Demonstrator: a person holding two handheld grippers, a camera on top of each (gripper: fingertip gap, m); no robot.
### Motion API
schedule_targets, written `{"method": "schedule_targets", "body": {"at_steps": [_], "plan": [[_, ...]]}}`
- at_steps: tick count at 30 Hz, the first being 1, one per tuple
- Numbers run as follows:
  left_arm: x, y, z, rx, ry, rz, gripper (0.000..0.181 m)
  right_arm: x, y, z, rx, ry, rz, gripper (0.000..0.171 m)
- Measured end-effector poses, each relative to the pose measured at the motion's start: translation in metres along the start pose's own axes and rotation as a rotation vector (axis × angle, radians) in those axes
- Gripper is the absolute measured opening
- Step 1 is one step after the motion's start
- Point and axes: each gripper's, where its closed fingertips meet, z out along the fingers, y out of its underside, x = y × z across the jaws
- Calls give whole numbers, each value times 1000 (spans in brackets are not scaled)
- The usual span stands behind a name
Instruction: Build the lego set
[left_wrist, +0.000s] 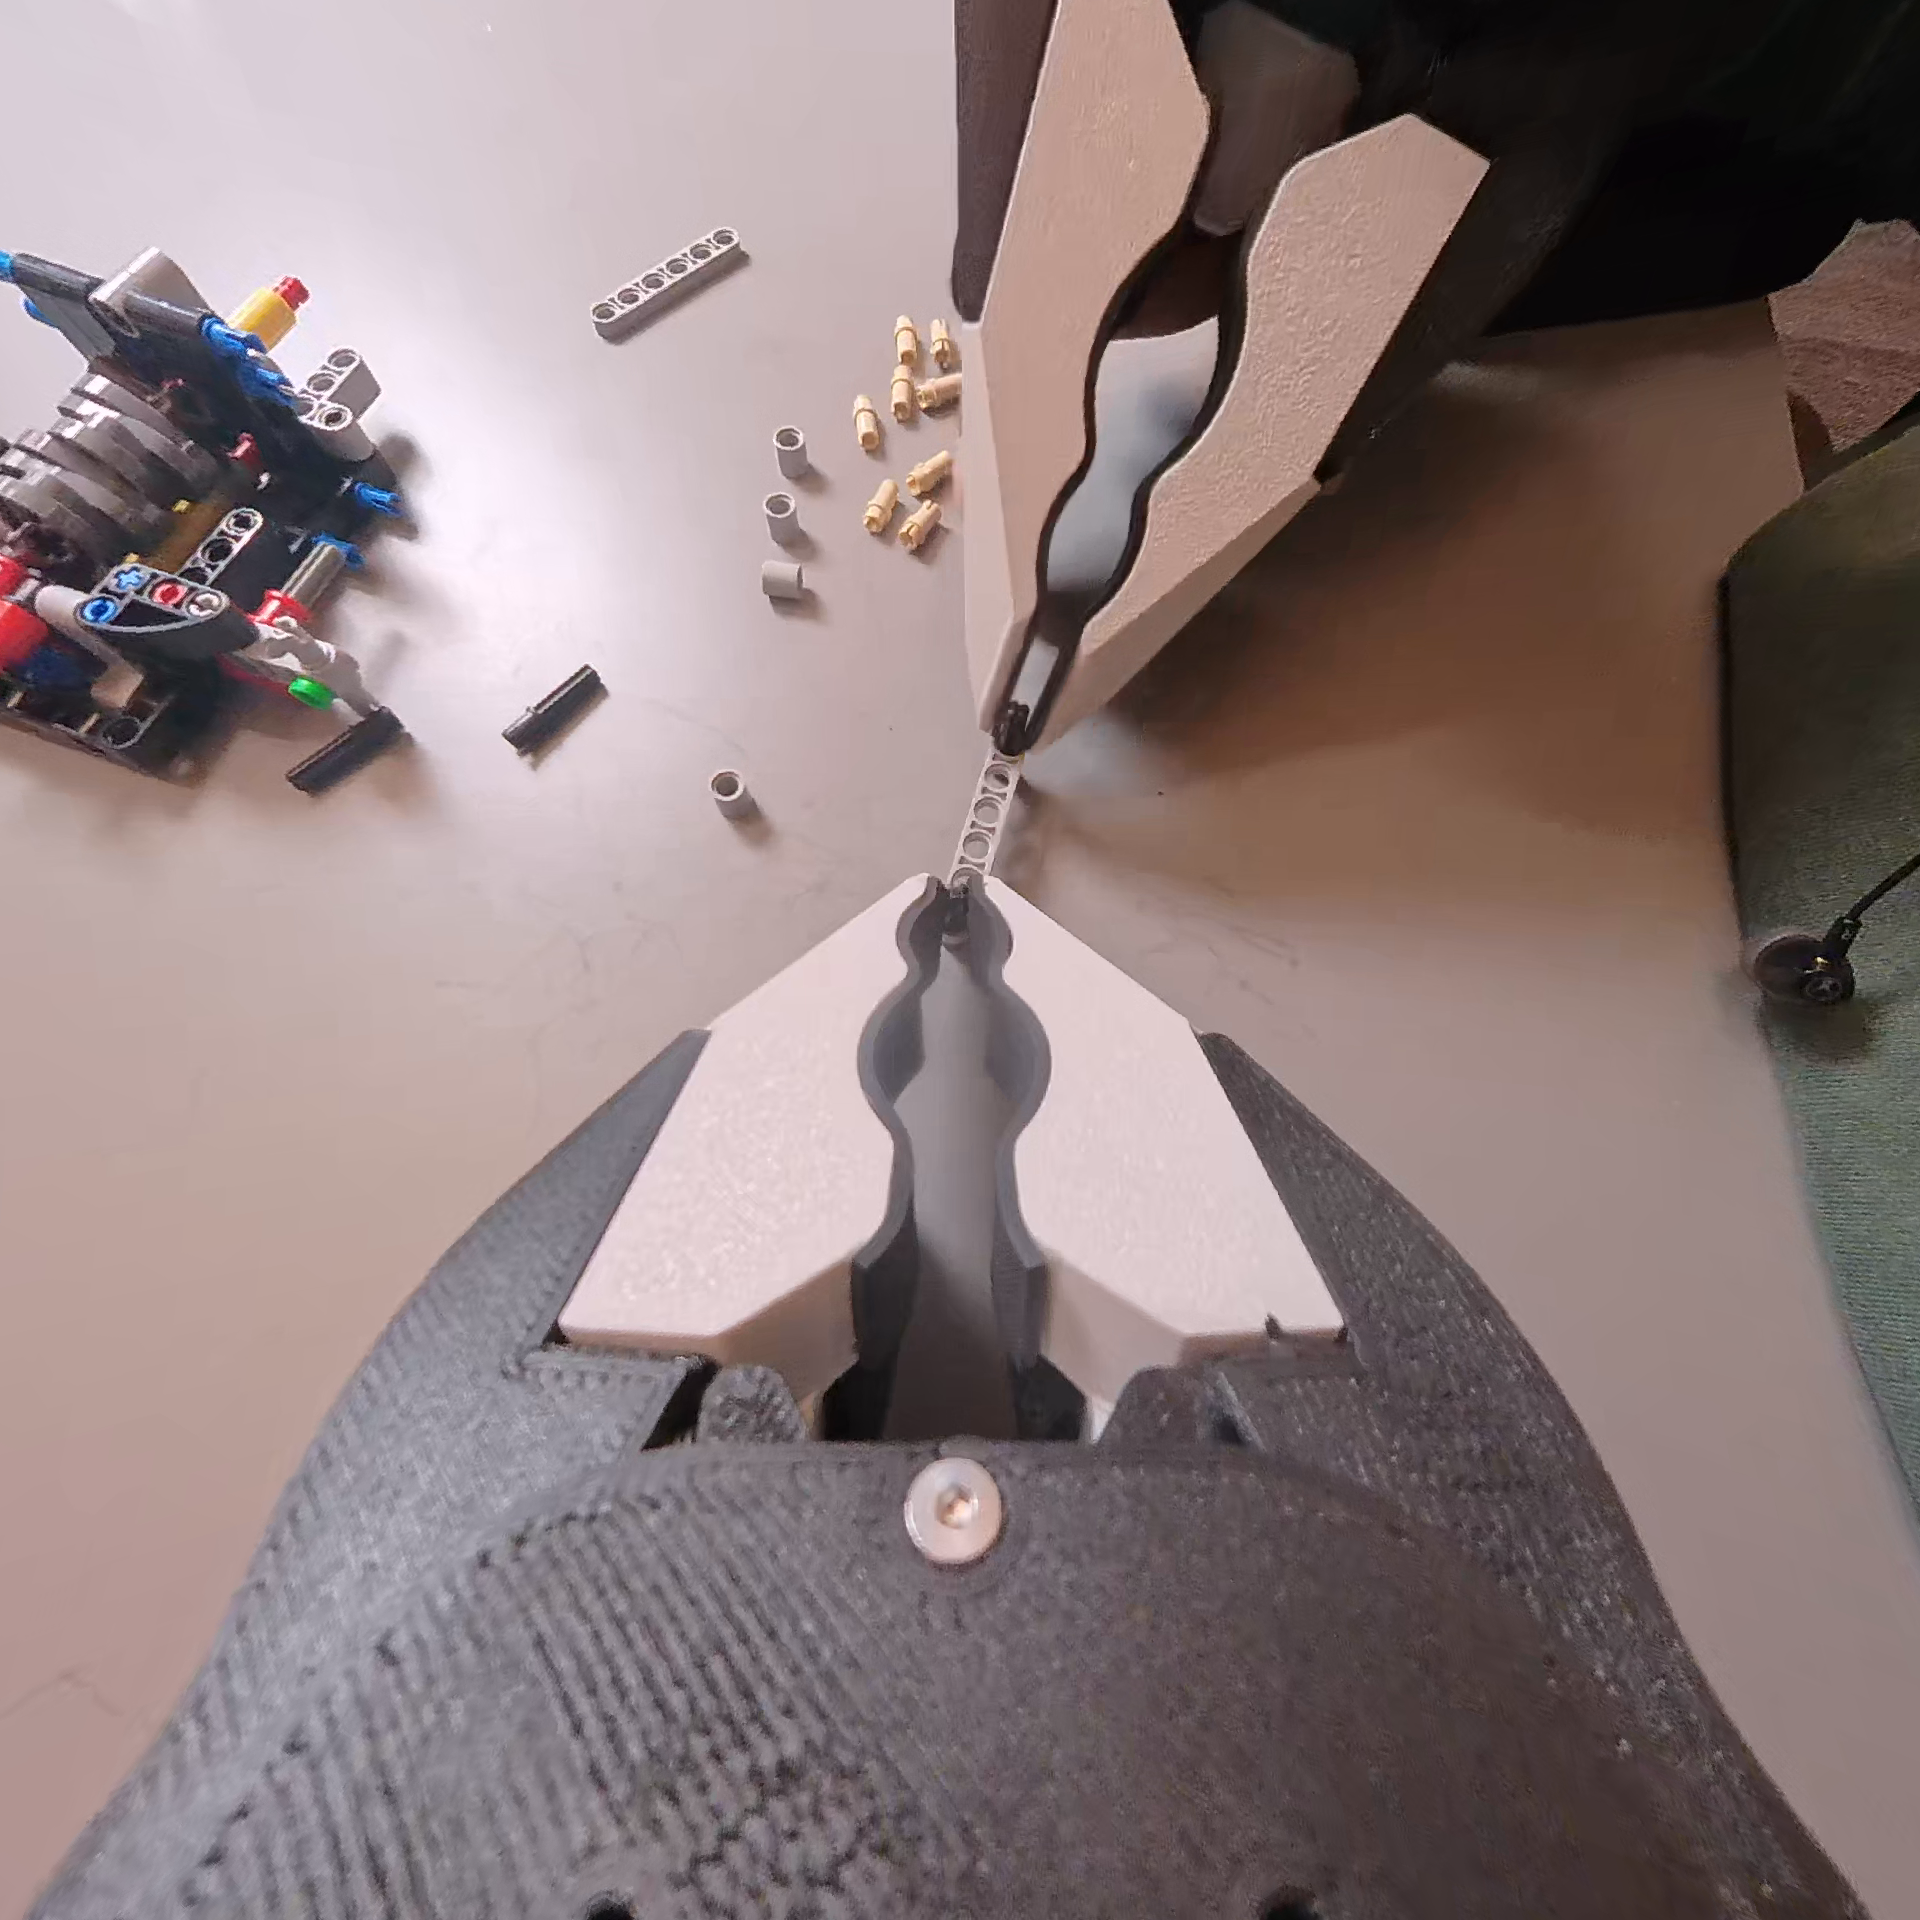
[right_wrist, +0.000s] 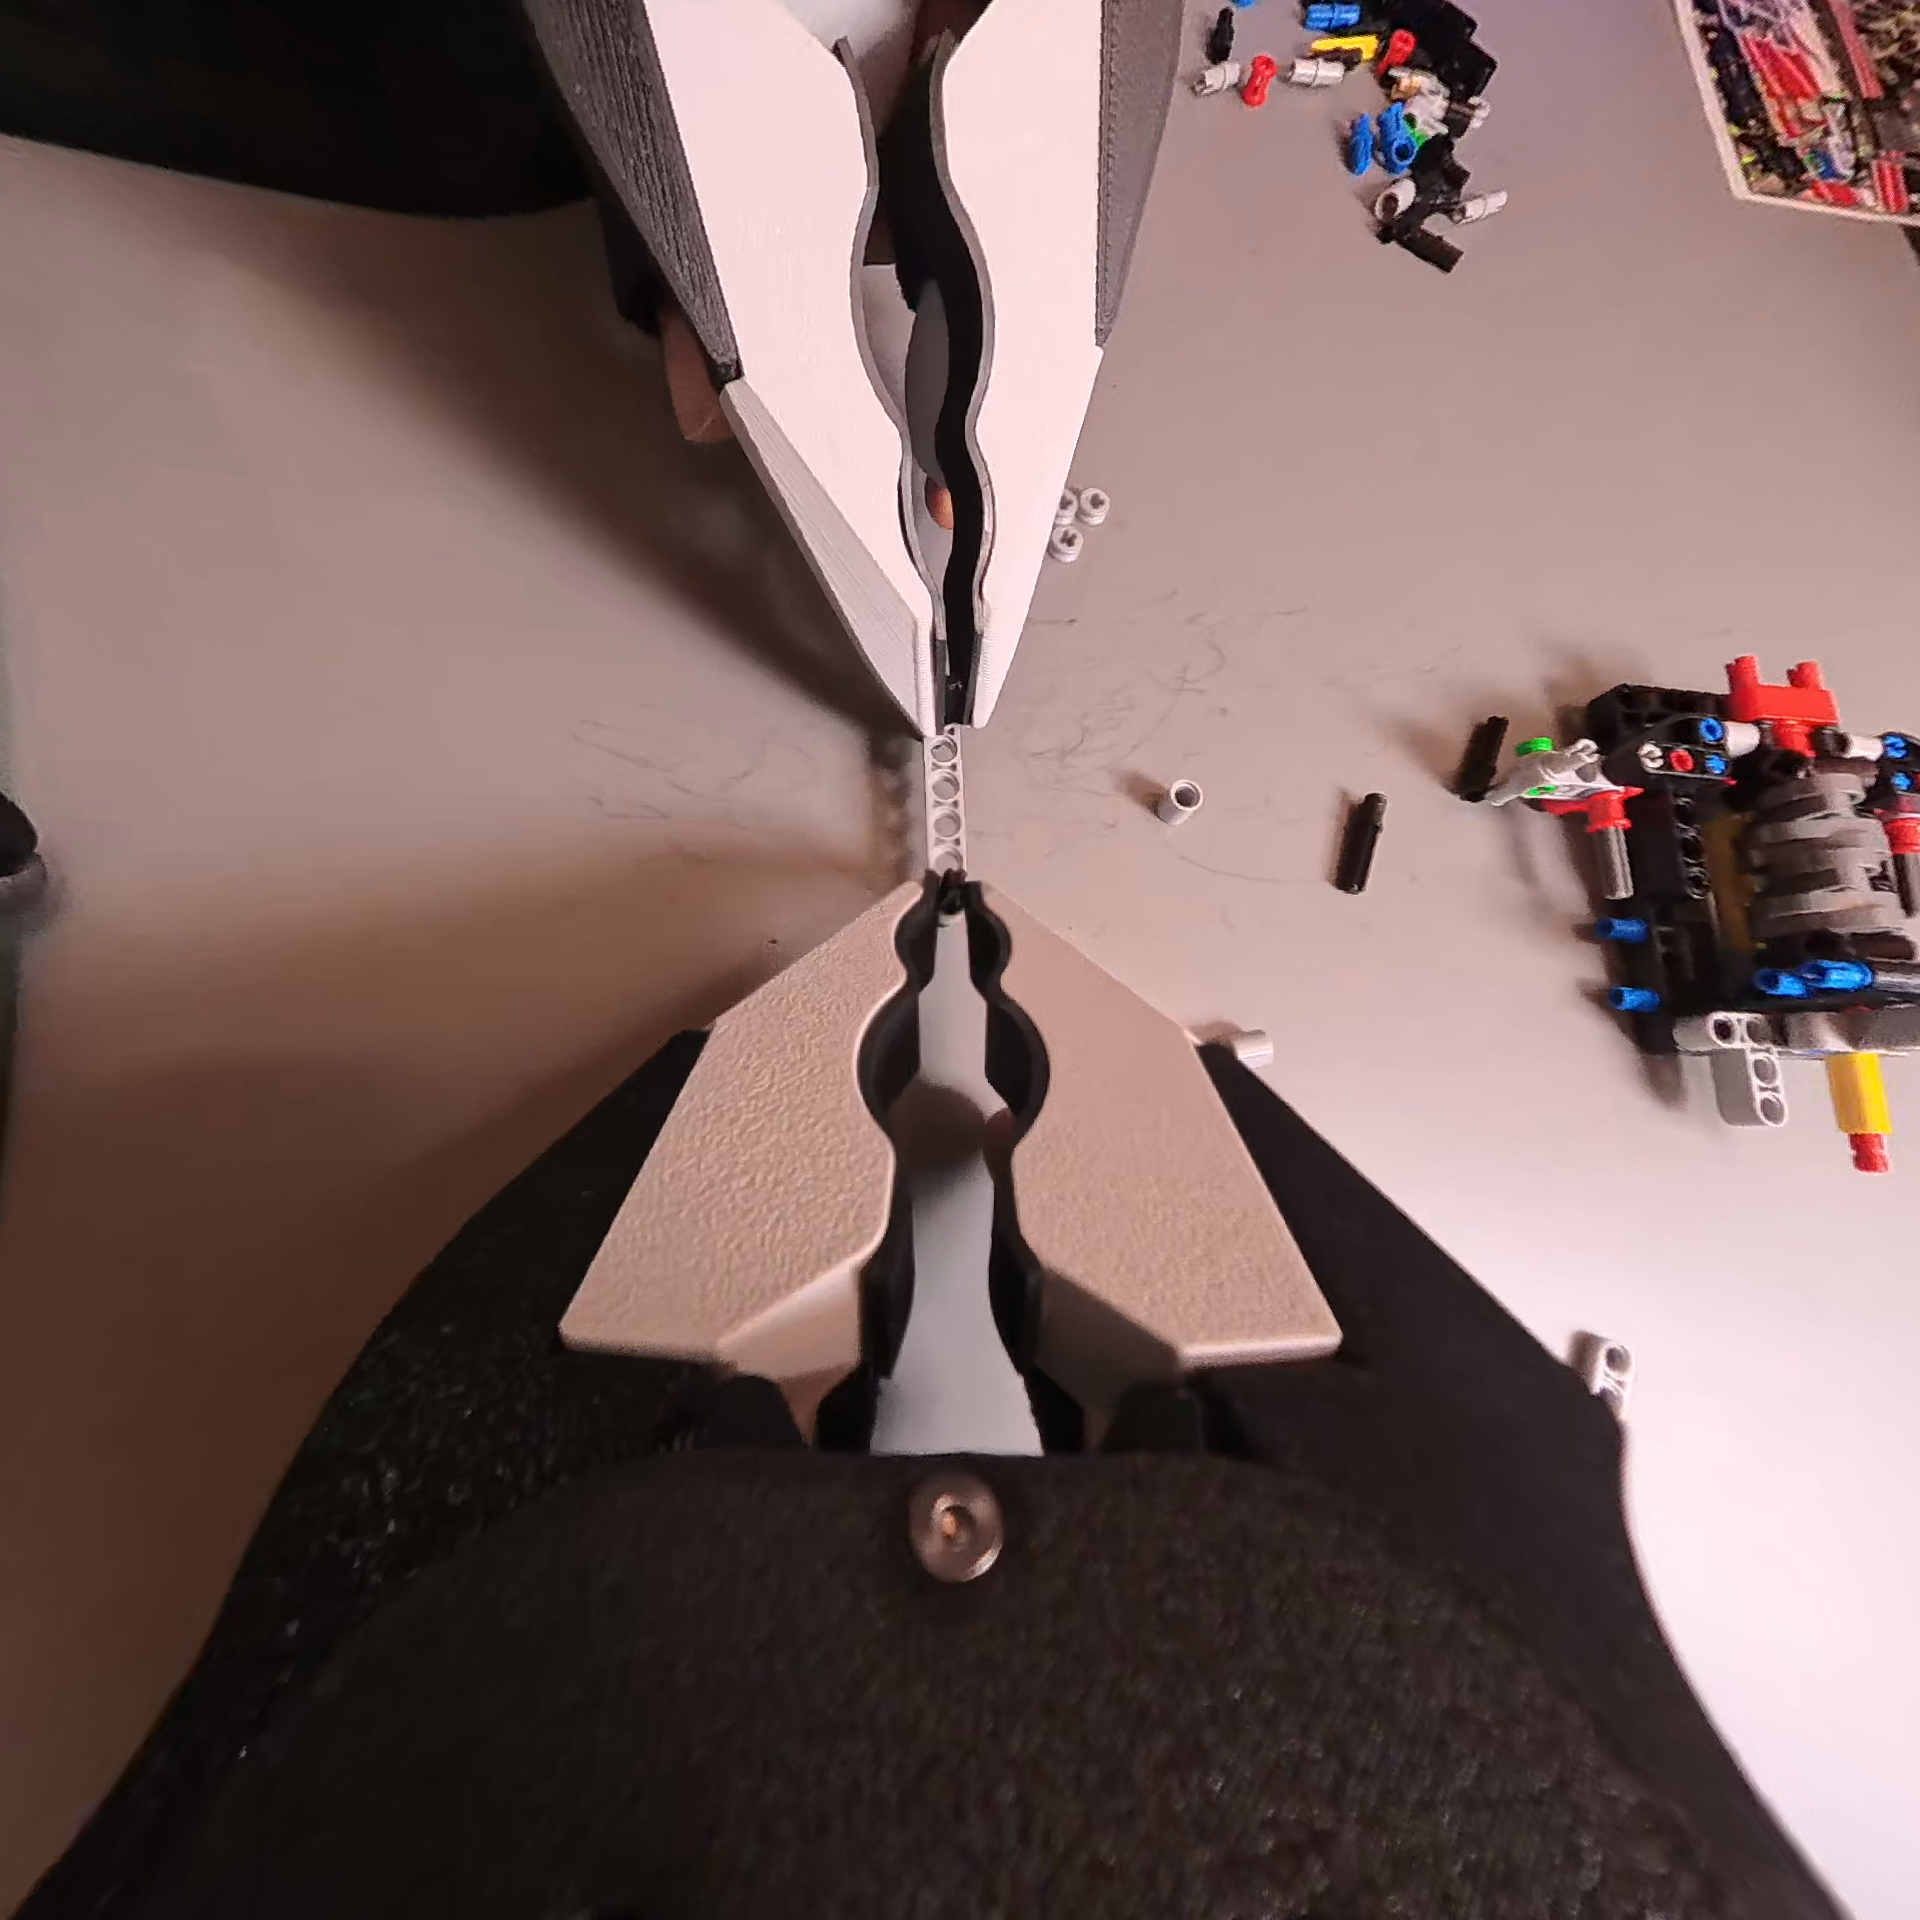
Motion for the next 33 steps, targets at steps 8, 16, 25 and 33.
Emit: {"method": "schedule_targets", "body": {"at_steps": [8,16,25,33], "plan": [[9,4,0,-18,63,26,19,0,4,-3,-52,-76,-24,1],[7,8,7,-35,33,44,5,1,3,-2,-45,-85,-25,1],[7,8,8,-40,9,66,5,37,15,-54,-23,-12,41,15],[4,9,7,-46,-6,70,8,59,76,-84,-171,53,122,17]]}}
